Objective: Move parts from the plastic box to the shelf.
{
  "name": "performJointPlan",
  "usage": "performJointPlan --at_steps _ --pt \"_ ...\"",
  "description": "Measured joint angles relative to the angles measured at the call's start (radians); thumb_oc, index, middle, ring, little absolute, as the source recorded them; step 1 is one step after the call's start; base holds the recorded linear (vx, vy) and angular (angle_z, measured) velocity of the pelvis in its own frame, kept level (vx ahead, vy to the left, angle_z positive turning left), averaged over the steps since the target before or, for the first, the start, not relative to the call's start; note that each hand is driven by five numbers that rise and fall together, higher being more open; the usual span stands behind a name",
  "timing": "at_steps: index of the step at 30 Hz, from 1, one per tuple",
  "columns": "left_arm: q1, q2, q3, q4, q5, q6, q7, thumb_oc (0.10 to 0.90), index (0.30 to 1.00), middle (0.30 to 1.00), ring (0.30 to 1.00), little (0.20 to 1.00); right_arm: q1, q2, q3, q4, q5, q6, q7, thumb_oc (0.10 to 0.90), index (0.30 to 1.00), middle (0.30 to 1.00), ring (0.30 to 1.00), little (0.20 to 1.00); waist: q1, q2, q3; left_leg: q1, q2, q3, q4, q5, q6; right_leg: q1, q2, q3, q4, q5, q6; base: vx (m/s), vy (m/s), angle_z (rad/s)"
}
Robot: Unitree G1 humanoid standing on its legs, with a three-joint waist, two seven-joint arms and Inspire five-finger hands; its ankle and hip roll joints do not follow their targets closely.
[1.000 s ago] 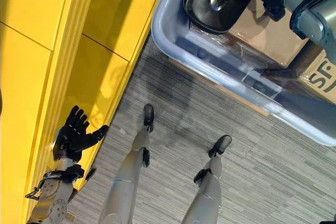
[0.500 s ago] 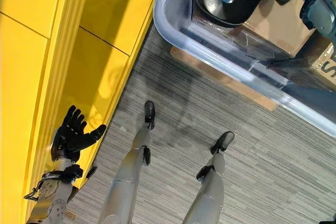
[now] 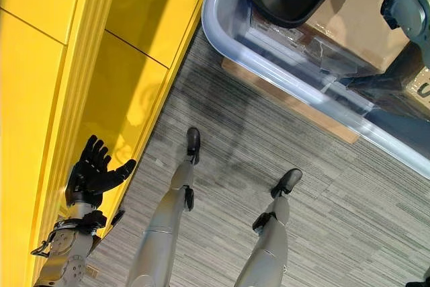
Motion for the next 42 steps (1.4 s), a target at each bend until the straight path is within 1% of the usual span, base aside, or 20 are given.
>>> performJointPlan --at_steps 11,15,19,24,27,29,32,33,35,36,37,38,39,41,42 --pt "-0.002 0.000 -0.028 0.003 0.001 0.001 -0.001 0.900 1.000 1.000 1.000 1.000 0.079 0.000 -0.001 -0.017 0.001 0.002 0.030 0.400 0.300 0.300 0.300 0.300 0.009 0.000 0.000 0.050 0.007 -0.008 0.000 0.004 -0.003 0.065 0.011 -0.011 -0.013 0.009 0.001 -0.01 -0.003 0.00" --pt "-0.003 0.000 -0.041 0.008 0.001 0.003 -0.007 0.900 1.000 1.000 1.000 1.000 0.110 0.004 0.019 -0.041 0.001 -0.010 0.064 0.400 0.300 0.300 0.300 0.300 0.008 -0.001 0.001 0.091 0.008 -0.012 0.000 0.005 -0.004 0.120 0.017 -0.025 -0.035 0.016 0.000 -0.04 -0.019 0.03" --pt "-0.004 0.000 -0.042 0.008 0.002 0.022 -0.018 0.900 1.000 1.000 1.000 1.000 0.150 0.002 0.038 -0.081 0.001 -0.026 0.083 0.400 0.300 0.300 0.300 0.300 0.008 -0.002 0.001 0.131 0.015 -0.012 -0.001 0.005 -0.004 0.169 0.026 -0.029 -0.048 0.022 -0.001 -0.03 -0.024 -0.01" --pt "-0.004 0.003 -0.041 0.008 0.003 0.033 -0.021 0.900 1.000 1.000 1.000 1.000 0.209 -0.001 0.038 -0.110 0.002 -0.044 0.111 0.400 0.300 0.300 0.300 0.300 0.007 -0.004 0.002 0.179 0.031 -0.014 -0.002 0.007 -0.008 0.223 0.045 -0.031 -0.066 0.033 -0.012 -0.04 -0.038 -0.04" --pt "-0.001 0.004 -0.040 0.006 0.003 0.042 -0.024 0.900 1.000 1.000 1.000 1.000 0.237 -0.003 0.035 -0.107 0.003 -0.045 0.119 0.400 0.300 0.300 0.300 0.300 0.007 -0.008 0.003 0.212 0.041 -0.014 -0.004 0.007 -0.013 0.262 0.058 -0.034 -0.087 0.042 -0.010 -0.02 -0.032 -0.06" --pt "-0.001 0.006 -0.034 0.004 0.003 0.043 -0.026 0.900 1.000 1.000 1.000 1.000 0.241 -0.019 0.031 -0.116 0.003 -0.047 0.125 0.400 0.300 0.300 0.300 0.300 0.007 -0.009 0.003 0.219 0.049 -0.014 -0.005 0.010 -0.018 0.271 0.069 -0.038 -0.096 0.048 -0.014 -0.02 -0.046 -0.07" --pt "-0.003 0.016 -0.031 0.005 0.003 0.046 -0.038 0.900 1.000 1.000 1.000 1.000 0.294 -0.046 0.016 -0.123 0.003 -0.057 0.144 0.400 0.300 0.300 0.300 0.300 0.007 -0.016 0.004 0.261 0.062 -0.019 -0.020 0.017 -0.028 0.319 0.086 -0.041 -0.117 0.055 -0.021 -0.01 -0.049 -0.03" --pt "0.001 0.016 -0.032 0.000 0.003 0.047 -0.045 0.900 1.000 1.000 1.000 1.000 0.349 -0.078 -0.006 -0.155 0.004 -0.058 0.153 0.400 0.300 0.300 0.300 0.300 0.003 -0.023 0.003 0.292 0.067 -0.024 -0.024 0.017 -0.030 0.356 0.094 -0.053 -0.128 0.058 -0.024 -0.09 -0.028 0.00" --pt "-0.005 0.021 -0.029 -0.005 0.003 0.050 -0.044 0.900 1.000 1.000 1.000 1.000 0.368 -0.100 -0.017 -0.177 0.005 -0.059 0.156 0.400 0.300 0.300 0.300 0.300 -0.003 -0.033 0.003 0.311 0.079 -0.021 -0.028 0.021 -0.040 0.365 0.105 -0.053 -0.129 0.064 -0.030 -0.09 -0.051 -0.12" --pt "-0.008 0.026 -0.019 -0.012 0.006 0.060 -0.044 0.900 1.000 1.000 1.000 1.000 0.409 -0.132 -0.068 -0.226 0.003 -0.061 0.166 0.400 0.300 0.300 0.300 0.300 0.001 -0.039 0.007 0.327 0.091 -0.018 -0.028 0.022 -0.042 0.374 0.115 -0.056 -0.122 0.068 -0.036 -0.01 -0.070 -0.31" --pt "0.001 0.062 -0.009 -0.015 0.011 0.074 -0.044 0.900 1.000 1.000 1.000 1.000 0.507 -0.135 -0.159 -0.269 0.027 -0.092 0.167 0.400 0.300 0.300 0.300 0.300 -0.001 -0.073 0.003 0.403 0.110 -0.007 -0.035 0.013 -0.052 0.440 0.131 -0.051 -0.133 0.061 -0.038 0.00 -0.089 -0.33" --pt "0.003 0.077 -0.007 -0.032 0.012 0.074 -0.044 0.900 1.000 1.000 1.000 1.000 0.531 -0.135 -0.182 -0.269 0.043 -0.093 0.159 0.400 0.300 0.300 0.300 0.300 -0.005 -0.083 -0.014 0.408 0.122 -0.007 -0.034 0.008 -0.060 0.442 0.142 -0.049 -0.133 0.054 -0.044 0.00 -0.060 -0.28" --pt "0.004 0.082 -0.003 -0.040 0.017 0.073 -0.044 0.900 1.000 1.000 1.000 1.000 0.537 -0.135 -0.190 -0.268 0.043 -0.093 0.158 0.400 0.300 0.300 0.300 0.300 -0.007 -0.086 -0.019 0.408 0.128 -0.008 -0.034 0.005 -0.067 0.442 0.148 -0.049 -0.133 0.053 -0.047 0.01 -0.037 -0.17" --pt "-0.003 0.085 0.017 -0.058 0.041 0.072 -0.043 0.900 1.000 1.000 1.000 1.000 0.560 -0.145 -0.225 -0.304 0.046 -0.091 0.159 0.400 0.300 0.300 0.300 0.300 -0.012 -0.102 -0.028 0.420 0.146 -0.002 -0.034 0.003 -0.076 0.440 0.164 -0.032 -0.133 0.055 -0.057 0.00 -0.117 -0.21" --pt "-0.006 0.078 0.028 -0.074 0.045 0.087 -0.045 0.900 1.000 1.000 1.000 1.000 0.563 -0.154 -0.235 -0.335 0.048 -0.091 0.167 0.400 0.300 0.300 0.300 0.300 -0.023 -0.105 -0.025 0.439 0.156 0.011 -0.032 0.003 -0.078 0.450 0.170 -0.025 -0.129 0.059 -0.063 0.02 -0.146 -0.30"
